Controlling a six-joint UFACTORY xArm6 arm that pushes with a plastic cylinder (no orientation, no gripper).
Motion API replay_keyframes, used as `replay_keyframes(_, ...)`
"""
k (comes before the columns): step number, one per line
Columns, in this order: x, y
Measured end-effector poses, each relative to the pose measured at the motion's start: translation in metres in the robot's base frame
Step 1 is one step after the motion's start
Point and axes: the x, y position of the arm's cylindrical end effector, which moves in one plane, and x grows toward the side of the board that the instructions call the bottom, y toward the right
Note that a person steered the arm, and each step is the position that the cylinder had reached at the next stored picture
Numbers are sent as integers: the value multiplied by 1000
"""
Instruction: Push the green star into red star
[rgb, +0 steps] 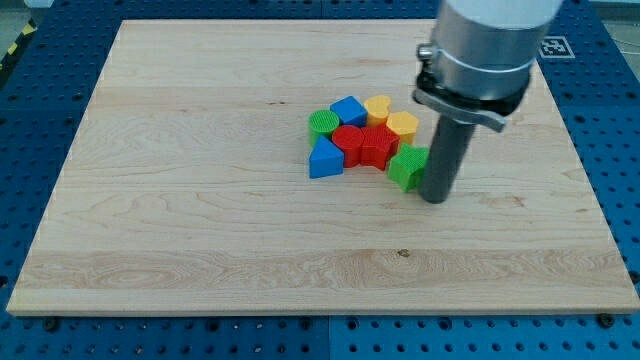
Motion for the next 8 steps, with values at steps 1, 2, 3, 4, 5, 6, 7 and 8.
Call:
replay_keyframes(1, -9, 23)
replay_keyframes(2, -39, -6)
replay_keyframes(3, -50, -25)
replay_keyframes(4, -32, -12)
replay_keyframes(5, -18, -16)
replay_keyframes(6, -17, -52)
replay_keyframes(7, -21, -57)
replay_keyframes(8, -22, -28)
